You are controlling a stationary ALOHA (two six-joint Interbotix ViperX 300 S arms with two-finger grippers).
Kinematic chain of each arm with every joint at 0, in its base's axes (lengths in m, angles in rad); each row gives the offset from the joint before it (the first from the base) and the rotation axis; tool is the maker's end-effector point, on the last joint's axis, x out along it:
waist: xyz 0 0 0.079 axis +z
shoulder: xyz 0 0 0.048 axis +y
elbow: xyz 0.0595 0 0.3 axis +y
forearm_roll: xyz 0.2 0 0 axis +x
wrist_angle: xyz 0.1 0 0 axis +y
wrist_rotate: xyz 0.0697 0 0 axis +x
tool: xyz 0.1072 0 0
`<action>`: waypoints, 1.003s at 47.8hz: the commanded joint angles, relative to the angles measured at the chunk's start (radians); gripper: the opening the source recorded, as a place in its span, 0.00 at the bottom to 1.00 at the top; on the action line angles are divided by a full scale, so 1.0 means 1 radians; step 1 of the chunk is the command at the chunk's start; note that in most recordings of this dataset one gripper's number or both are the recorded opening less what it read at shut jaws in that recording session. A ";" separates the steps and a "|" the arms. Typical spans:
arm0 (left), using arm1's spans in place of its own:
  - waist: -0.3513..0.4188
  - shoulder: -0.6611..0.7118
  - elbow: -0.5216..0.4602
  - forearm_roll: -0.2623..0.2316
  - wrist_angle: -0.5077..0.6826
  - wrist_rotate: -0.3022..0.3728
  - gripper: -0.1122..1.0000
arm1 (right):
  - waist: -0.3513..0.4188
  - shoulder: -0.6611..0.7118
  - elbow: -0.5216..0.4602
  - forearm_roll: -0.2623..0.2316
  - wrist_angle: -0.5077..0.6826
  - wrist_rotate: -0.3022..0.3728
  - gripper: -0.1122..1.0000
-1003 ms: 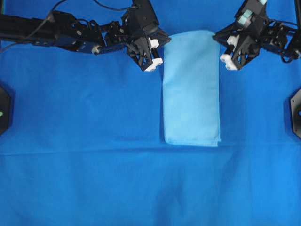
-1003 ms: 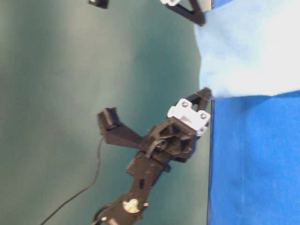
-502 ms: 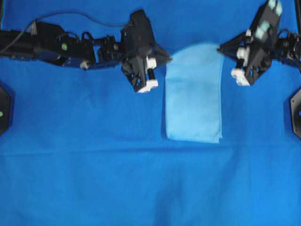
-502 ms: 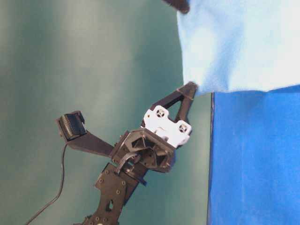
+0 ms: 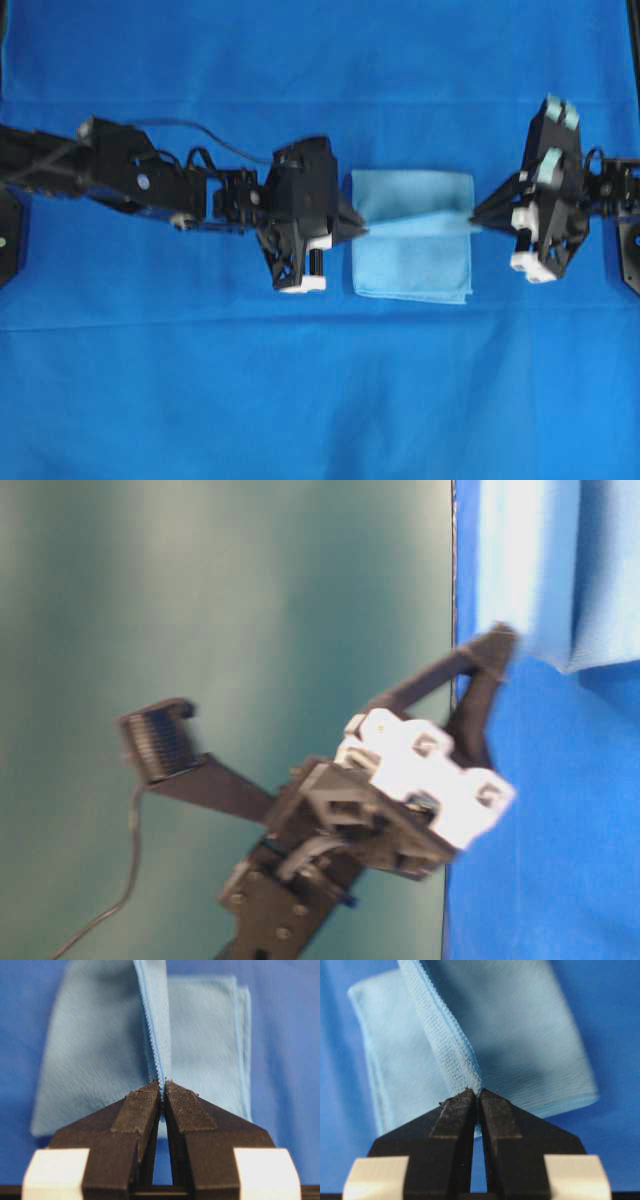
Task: Fold a vertical towel.
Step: 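Lower the held edge onto the bottom edge and open both grippers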
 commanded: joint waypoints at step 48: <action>-0.072 0.115 -0.028 0.000 -0.087 -0.020 0.25 | 0.143 0.215 -0.063 0.003 -0.103 0.029 0.20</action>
